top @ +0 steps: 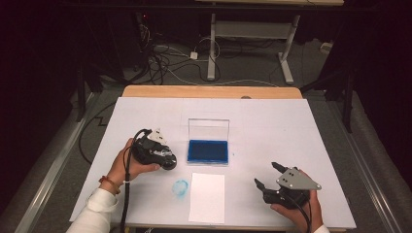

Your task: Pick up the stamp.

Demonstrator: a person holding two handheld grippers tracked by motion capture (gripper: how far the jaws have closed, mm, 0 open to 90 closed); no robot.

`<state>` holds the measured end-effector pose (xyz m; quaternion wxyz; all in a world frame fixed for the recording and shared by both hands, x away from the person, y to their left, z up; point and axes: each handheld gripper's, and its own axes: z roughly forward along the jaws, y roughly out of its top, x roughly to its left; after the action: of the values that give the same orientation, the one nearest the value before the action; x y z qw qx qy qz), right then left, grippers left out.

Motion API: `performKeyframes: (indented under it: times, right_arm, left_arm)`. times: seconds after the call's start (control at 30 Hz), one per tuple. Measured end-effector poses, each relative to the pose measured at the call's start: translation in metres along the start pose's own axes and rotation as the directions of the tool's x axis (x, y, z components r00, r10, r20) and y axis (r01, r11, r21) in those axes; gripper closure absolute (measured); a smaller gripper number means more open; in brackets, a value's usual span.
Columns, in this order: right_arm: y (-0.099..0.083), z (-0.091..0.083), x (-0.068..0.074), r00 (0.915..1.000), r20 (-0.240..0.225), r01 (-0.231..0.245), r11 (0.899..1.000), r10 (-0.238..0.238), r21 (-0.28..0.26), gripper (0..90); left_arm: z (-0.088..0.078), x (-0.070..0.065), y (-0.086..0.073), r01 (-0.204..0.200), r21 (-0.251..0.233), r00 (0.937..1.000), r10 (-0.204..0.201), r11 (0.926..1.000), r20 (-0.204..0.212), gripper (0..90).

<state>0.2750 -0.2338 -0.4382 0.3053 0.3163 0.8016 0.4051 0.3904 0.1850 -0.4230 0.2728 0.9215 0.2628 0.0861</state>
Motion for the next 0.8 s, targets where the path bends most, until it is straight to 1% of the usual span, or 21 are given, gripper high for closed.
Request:
performKeyframes:
  times: [0.13,0.3,0.47,0.57,0.8]
  right_arm:
    - [-0.0004,-0.0003,-0.0004,1.0000,0.001,0.001,1.000,-0.001,0.002,25.1]
    - [-0.0003,-0.0005,-0.0003,1.0000,0.003,0.007,1.000,-0.007,0.003,25.3]
    - [-0.0003,-0.0010,-0.0005,0.9999,0.002,0.013,1.000,-0.013,0.003,25.5]
    - [-0.0004,-0.0011,-0.0007,0.9999,0.003,0.014,1.000,-0.014,0.004,25.6]
    - [-0.0003,-0.0011,-0.0005,0.9999,0.003,0.017,1.000,-0.017,0.006,25.8]
  left_arm:
    - [0.0004,0.0002,-0.0004,0.009,-0.003,1.0000,-0.009,1.0000,0.004,53.8]
    - [0.0006,0.0000,-0.0003,0.008,-0.004,1.0000,-0.008,1.0000,0.001,54.0]
    - [0.0009,0.0010,-0.0015,0.023,-0.019,0.9997,-0.022,0.9996,0.006,54.2]
    - [0.0009,0.0006,-0.0017,0.019,-0.020,0.9998,-0.019,0.9996,0.003,54.2]
    - [0.0019,-0.0033,-0.0008,0.020,-0.028,0.9990,-0.021,0.9994,-0.040,54.5]
